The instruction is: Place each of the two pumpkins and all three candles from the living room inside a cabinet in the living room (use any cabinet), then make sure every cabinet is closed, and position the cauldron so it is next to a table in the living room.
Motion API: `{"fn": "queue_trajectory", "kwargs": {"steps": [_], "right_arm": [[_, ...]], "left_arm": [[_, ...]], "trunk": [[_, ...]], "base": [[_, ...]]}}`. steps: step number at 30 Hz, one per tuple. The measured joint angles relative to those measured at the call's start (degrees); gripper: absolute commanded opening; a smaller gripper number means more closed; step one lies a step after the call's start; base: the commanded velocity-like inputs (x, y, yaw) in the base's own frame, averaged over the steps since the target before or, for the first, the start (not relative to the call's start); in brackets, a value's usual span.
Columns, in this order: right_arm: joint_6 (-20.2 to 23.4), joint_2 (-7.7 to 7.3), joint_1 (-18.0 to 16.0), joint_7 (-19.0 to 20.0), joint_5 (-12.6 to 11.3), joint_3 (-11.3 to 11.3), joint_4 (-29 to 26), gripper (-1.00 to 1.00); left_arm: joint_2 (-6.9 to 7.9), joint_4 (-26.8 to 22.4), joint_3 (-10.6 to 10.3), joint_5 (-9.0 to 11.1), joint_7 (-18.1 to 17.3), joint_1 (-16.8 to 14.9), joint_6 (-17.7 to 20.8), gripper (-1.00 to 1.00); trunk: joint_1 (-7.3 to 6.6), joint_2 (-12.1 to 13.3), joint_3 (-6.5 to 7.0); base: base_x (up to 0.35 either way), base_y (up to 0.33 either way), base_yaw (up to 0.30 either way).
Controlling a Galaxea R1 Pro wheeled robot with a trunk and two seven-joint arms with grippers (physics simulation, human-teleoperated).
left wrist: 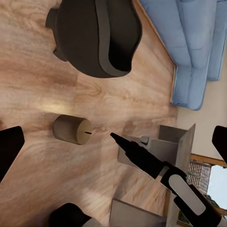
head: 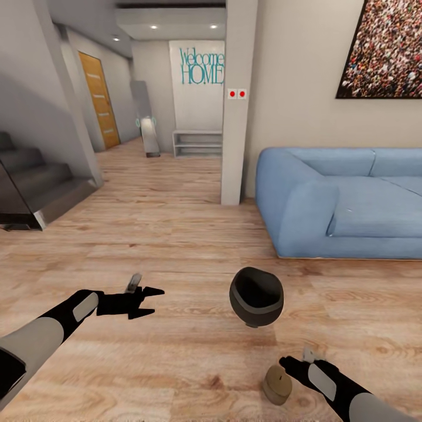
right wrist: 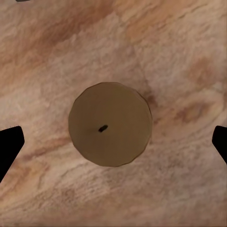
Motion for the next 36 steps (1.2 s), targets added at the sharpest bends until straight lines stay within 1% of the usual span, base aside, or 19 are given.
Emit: {"fn": "queue_trajectory", "kwargs": {"steps": [14,16,18,19,22,31,36], "right_arm": [[0.0,0.02,0.0,0.1,0.0,0.0,0.0,1.0],[0.0,0.02,0.0,0.1,0.0,0.3,0.0,1.0],[-0.1,0.02,0.0,0.1,0.0,1.6,0.0,1.0],[-0.1,0.02,0.0,0.1,0.0,2.6,0.0,1.0],[-0.1,0.02,0.0,0.1,-0.1,3.6,0.0,1.0],[-0.1,0.02,0.0,0.1,0.0,4.0,0.0,1.0],[-0.1,0.02,0.0,0.1,0.0,4.0,0.0,1.0]], "left_arm": [[-0.05,0.0,0.0,0.0,0.0,0.0,0.0,1.0],[-0.03,0.0,0.0,0.0,0.0,0.0,0.0,1.0],[0.0,-0.1,0.0,0.0,0.0,0.0,0.0,1.0],[0.01,-0.1,0.0,0.0,-0.1,0.0,0.0,1.0],[0.01,-0.2,0.0,0.0,-0.1,0.0,0.3,1.0],[0.02,-0.2,0.0,0.1,0.0,0.0,1.5,1.0],[0.02,-0.2,0.0,0.0,0.0,0.0,1.5,1.0]], "trunk": [[0.36,-0.2,-3.1],[0.36,-0.2,-3.11],[0.36,-0.2,-3.11],[0.36,-0.2,-3.11],[0.36,-0.2,-3.11],[0.35,-0.2,-3.11],[0.33,-0.2,-3.11]], "base": [[0.0,0.0,0.0],[0.0,0.0,0.0],[0.0,0.0,0.0],[0.0,0.0,0.0],[0.0,0.0,0.0],[0.072,0.042,0.0],[0.222,0.048,0.0]]}}
